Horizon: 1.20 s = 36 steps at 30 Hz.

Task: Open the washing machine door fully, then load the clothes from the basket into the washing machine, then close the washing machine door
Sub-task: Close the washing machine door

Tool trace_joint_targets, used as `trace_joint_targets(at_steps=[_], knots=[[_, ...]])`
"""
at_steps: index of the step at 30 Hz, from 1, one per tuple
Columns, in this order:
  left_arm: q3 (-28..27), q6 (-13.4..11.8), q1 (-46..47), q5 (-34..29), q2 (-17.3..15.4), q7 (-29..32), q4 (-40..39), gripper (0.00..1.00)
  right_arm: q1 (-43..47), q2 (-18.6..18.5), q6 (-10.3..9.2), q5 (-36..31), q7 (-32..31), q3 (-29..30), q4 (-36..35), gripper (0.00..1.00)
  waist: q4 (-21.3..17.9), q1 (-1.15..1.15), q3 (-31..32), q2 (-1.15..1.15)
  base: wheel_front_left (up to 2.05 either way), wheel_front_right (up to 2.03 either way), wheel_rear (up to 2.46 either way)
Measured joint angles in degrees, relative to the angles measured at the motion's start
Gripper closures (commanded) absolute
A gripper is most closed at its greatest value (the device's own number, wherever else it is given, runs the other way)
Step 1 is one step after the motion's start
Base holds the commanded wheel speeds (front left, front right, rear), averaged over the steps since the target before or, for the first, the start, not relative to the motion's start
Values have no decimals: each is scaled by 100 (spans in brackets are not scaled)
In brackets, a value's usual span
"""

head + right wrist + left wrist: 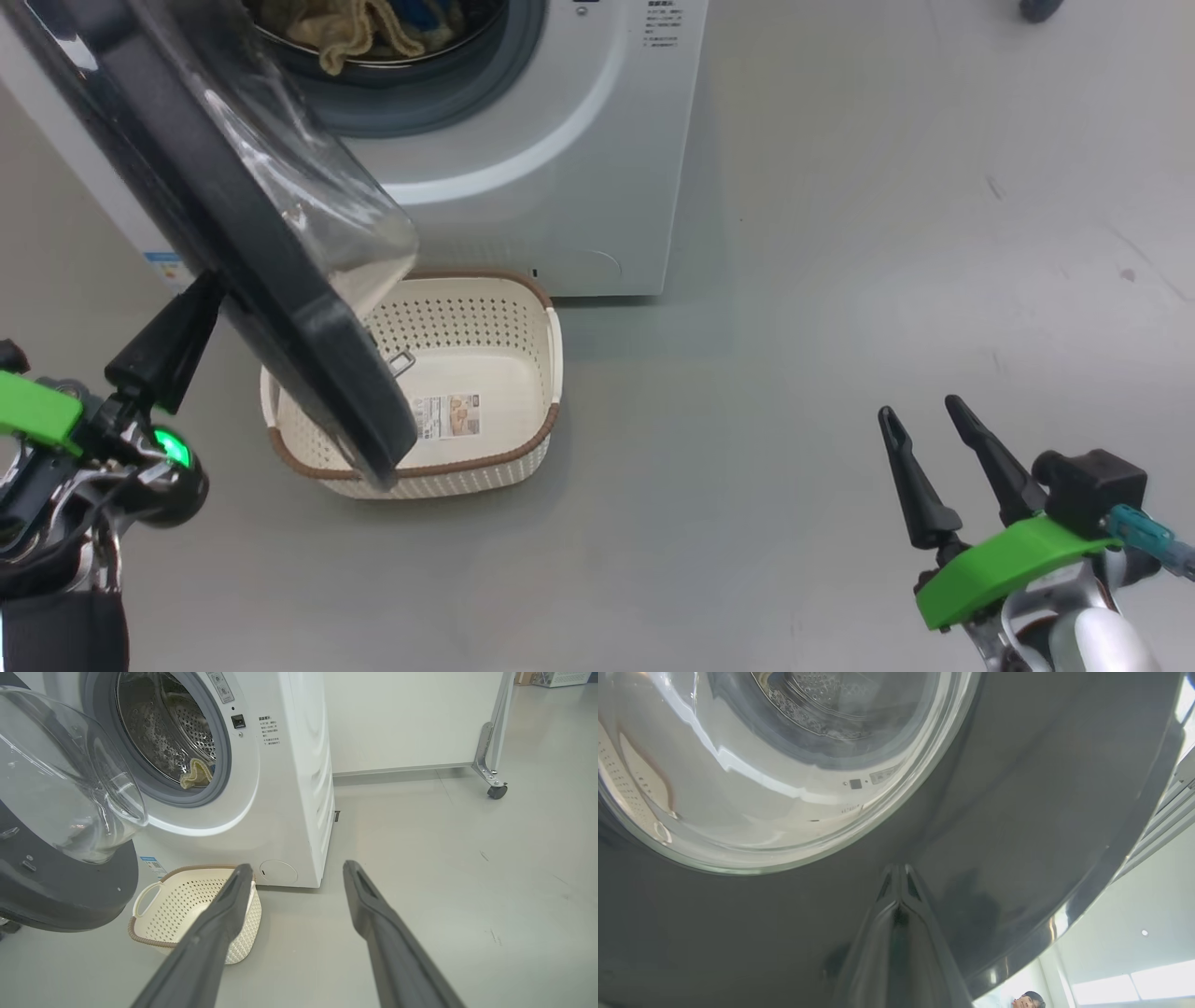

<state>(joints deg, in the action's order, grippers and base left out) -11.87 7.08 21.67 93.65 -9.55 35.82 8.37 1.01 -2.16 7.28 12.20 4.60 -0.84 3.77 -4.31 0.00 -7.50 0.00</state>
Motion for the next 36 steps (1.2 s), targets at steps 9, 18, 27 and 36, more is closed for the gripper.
trace_joint_targets(at_steps=[9,18,27,36], knots=[[3,0,376,-115,209,-52,229,100,-175,-1,0,44,103,-92,86,0,-459,0,-180,0,0,0,0],[-22,0,750,-219,355,-137,488,100,-286,-2,0,101,202,-201,216,0,-799,0,-300,0,0,0,0],[-99,0,1035,-291,405,-333,694,100,-414,-2,0,140,240,-312,280,0,-973,0,-309,0,0,0,0],[-127,0,1117,-392,430,-472,704,100,-416,-2,0,187,307,-272,355,0,-1001,0,-330,0,0,0,0]])
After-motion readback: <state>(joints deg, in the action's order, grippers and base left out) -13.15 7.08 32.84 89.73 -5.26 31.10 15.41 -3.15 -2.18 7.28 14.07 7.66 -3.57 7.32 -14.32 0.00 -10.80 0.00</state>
